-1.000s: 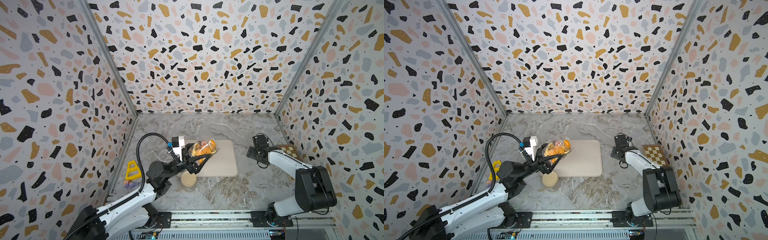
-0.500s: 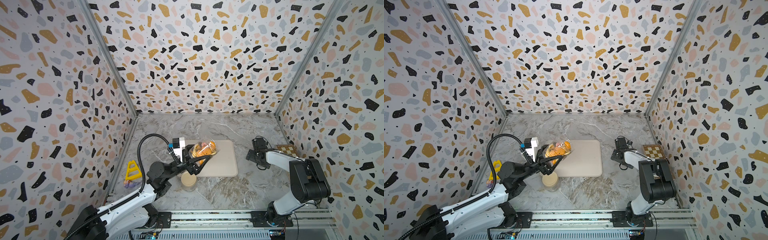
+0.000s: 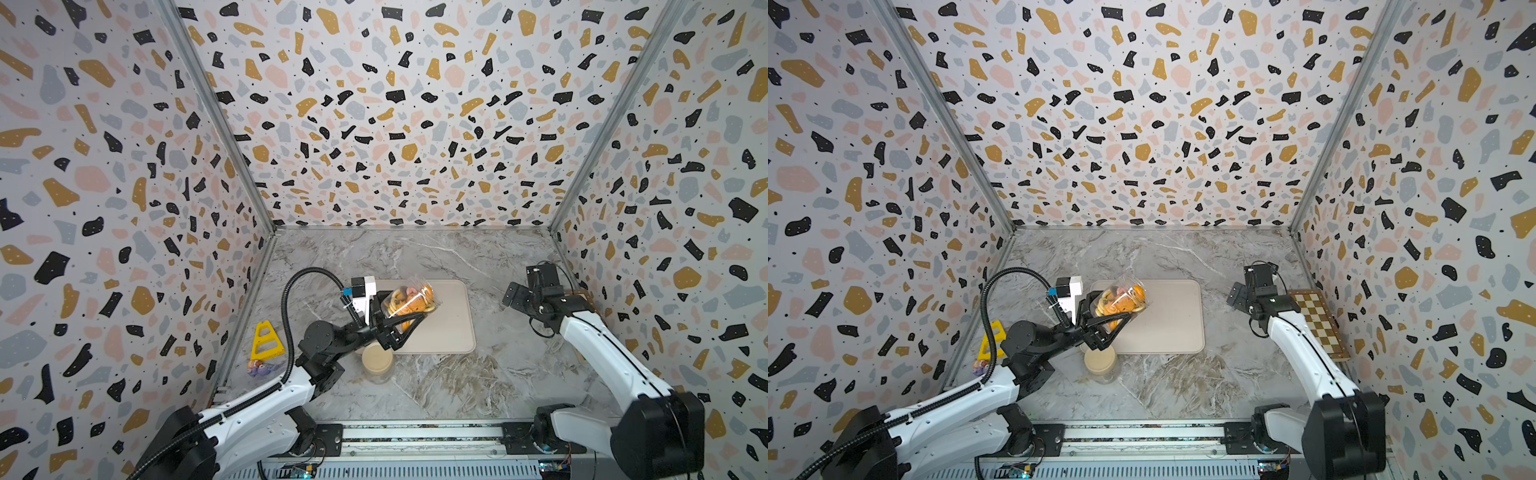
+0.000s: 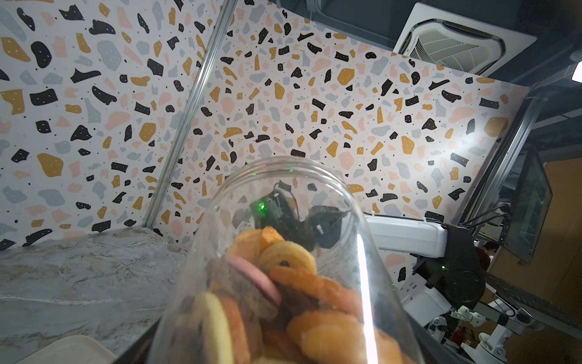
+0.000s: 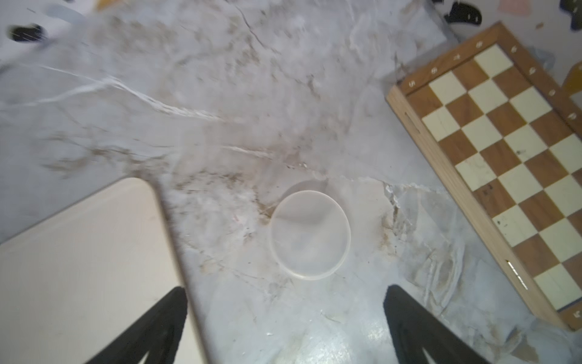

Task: Pour the cookies out of the jar
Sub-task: Place the lid at the center of the board, then pour the cookies in the jar onto the tray.

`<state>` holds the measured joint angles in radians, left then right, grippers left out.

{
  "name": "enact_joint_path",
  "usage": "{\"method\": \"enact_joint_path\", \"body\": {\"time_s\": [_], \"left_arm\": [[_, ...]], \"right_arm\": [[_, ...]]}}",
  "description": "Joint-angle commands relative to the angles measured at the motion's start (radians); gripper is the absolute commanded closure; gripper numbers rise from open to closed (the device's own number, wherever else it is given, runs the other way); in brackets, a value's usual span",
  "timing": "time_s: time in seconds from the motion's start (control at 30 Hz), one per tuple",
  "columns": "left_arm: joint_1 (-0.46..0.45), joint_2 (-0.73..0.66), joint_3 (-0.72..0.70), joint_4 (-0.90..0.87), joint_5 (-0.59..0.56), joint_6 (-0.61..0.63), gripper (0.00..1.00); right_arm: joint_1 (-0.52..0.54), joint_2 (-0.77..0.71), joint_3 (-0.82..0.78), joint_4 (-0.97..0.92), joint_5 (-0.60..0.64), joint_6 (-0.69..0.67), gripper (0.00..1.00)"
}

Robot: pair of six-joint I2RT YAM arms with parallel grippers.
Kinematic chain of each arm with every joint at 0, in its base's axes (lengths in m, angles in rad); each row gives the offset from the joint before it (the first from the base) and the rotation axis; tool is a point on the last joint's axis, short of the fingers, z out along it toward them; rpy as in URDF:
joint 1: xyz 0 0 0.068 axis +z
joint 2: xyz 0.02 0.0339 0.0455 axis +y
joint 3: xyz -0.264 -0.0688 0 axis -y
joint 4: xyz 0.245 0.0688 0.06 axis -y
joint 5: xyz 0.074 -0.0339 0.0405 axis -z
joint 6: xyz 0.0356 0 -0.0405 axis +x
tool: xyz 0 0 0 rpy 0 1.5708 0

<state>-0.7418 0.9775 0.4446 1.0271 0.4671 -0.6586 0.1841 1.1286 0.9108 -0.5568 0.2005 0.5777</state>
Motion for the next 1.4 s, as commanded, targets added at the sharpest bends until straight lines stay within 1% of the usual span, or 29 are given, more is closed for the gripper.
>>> {"method": "enact_joint_path", "body": {"time_s": [0.0, 0.1, 0.23, 0.33, 0.47, 0.7, 0.97, 1.1, 1.2, 1.37], "left_arm": [[0.000, -0.005, 0.078, 0.047, 0.017, 0.047, 1.00], [0.000, 0.004, 0.101, 0.020, 0.024, 0.071, 1.00], [-0.001, 0.030, 0.129, -0.013, 0.037, 0.109, 1.00], [0.000, 0.058, 0.151, -0.040, 0.056, 0.133, 1.00], [0.000, 0.105, 0.149, -0.013, 0.062, 0.154, 1.00], [0.001, 0.224, 0.178, -0.031, 0.089, 0.220, 1.00], [0.008, 0.407, 0.177, 0.082, 0.121, 0.250, 1.00], [0.011, 0.484, 0.153, 0.219, 0.121, 0.251, 1.00], [0.023, 0.538, 0.147, 0.297, 0.116, 0.244, 1.00], [0.070, 0.604, 0.161, 0.348, 0.167, 0.245, 1.00]], "right_arm": [[0.037, -0.120, 0.050, -0.162, -0.076, -0.037, 0.00], [0.063, -0.183, 0.091, -0.226, -0.106, -0.040, 0.00], [0.087, -0.222, 0.118, -0.280, -0.124, -0.041, 0.01], [0.087, -0.242, 0.117, -0.289, -0.144, -0.044, 0.01], [0.087, -0.252, 0.097, -0.286, -0.172, -0.038, 0.02], [0.087, -0.264, 0.076, -0.285, -0.166, -0.032, 0.02], [0.081, -0.266, 0.039, -0.276, -0.167, -0.027, 0.02], [0.057, -0.272, 0.030, -0.274, -0.183, -0.034, 0.02], [0.030, -0.262, 0.035, -0.277, -0.203, -0.045, 0.02], [0.008, -0.253, 0.040, -0.277, -0.211, -0.055, 0.02]]}}
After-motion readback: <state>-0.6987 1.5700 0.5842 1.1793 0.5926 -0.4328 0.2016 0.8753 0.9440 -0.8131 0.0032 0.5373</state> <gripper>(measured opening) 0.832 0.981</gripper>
